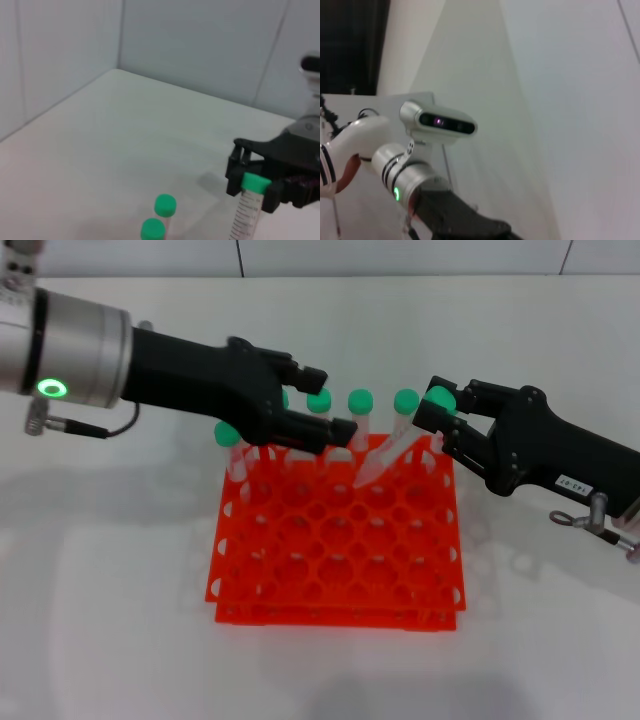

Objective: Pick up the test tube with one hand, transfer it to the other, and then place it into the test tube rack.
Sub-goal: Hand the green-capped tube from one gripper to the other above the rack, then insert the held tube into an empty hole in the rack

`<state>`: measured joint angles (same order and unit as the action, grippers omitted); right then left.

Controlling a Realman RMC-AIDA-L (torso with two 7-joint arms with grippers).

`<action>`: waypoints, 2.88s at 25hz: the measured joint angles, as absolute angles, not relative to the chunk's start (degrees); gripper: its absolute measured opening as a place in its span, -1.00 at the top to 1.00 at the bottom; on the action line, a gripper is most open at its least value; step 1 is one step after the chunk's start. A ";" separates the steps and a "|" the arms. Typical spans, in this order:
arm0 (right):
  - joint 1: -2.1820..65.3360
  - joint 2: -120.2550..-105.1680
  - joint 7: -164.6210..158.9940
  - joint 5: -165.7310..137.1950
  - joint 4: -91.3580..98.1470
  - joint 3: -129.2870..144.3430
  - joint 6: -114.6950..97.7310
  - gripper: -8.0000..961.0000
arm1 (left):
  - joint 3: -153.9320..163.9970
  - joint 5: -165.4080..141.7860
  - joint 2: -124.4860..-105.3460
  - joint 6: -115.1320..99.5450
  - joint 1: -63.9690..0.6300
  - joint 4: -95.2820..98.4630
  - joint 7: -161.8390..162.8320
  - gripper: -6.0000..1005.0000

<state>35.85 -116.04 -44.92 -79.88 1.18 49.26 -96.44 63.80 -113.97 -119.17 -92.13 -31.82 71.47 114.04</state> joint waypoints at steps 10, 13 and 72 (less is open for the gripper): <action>35.77 -115.49 -54.88 -79.99 13.51 58.94 -95.72 0.46 | 64.57 -109.74 -119.36 -91.88 -16.40 94.62 125.15 -0.50; 36.11 -115.38 -56.82 -79.99 16.55 61.28 -95.51 0.45 | 64.49 -105.17 -119.42 -90.38 -9.81 98.04 122.51 -0.49; 46.60 -116.19 -66.68 -62.79 26.82 89.04 -71.30 0.44 | 43.81 -95.30 -119.08 -93.38 1.90 53.43 75.32 -0.48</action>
<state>46.60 -116.19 -66.68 -62.79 26.82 89.04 -71.30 43.81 -95.30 -119.08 -93.38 1.90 53.42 75.32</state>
